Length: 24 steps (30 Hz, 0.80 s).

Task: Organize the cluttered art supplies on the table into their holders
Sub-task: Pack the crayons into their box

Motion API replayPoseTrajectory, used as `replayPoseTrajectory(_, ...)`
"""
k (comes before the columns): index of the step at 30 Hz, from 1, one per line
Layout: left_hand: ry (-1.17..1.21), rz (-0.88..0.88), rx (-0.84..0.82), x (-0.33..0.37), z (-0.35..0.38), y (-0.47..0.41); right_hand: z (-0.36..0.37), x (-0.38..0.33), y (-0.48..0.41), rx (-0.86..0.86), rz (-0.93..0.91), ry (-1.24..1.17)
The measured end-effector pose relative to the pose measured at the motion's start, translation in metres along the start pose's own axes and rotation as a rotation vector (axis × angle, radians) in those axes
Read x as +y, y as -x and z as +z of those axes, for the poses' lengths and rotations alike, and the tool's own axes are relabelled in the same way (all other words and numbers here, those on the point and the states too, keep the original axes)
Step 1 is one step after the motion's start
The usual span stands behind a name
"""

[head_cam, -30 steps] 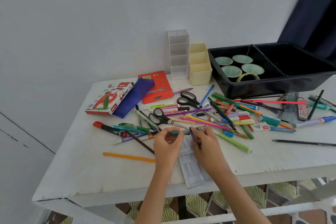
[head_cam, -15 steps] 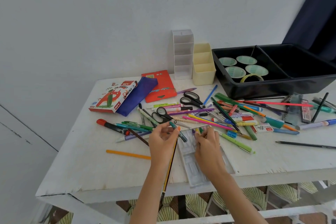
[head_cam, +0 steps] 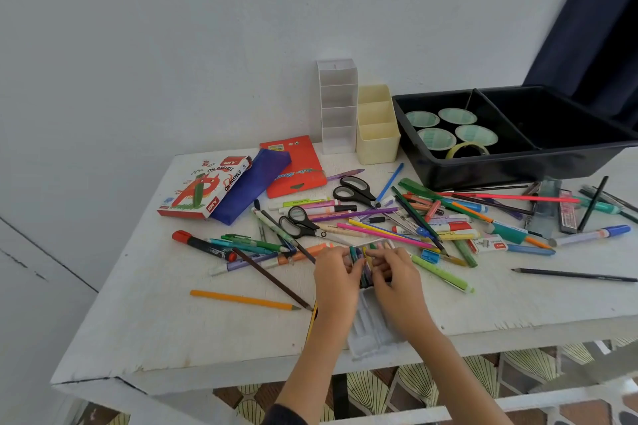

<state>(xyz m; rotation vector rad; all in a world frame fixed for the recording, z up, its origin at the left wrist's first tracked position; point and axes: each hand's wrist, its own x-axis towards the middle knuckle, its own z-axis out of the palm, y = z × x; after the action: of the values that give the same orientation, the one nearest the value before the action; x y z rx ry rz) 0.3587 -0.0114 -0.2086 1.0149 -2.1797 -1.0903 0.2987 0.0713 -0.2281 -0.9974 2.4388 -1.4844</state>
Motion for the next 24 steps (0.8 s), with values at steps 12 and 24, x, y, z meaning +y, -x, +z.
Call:
replayPoseTrajectory(12, -0.134, 0.099, -0.053, -0.002, 0.004, 0.008, 0.005, -0.001, 0.002, 0.02, -0.075, 0.075)
replayPoseTrajectory(24, -0.181, 0.021, 0.147, -0.034, -0.036, 0.037, 0.02, -0.021, -0.006, 0.006, -0.083, 0.094)
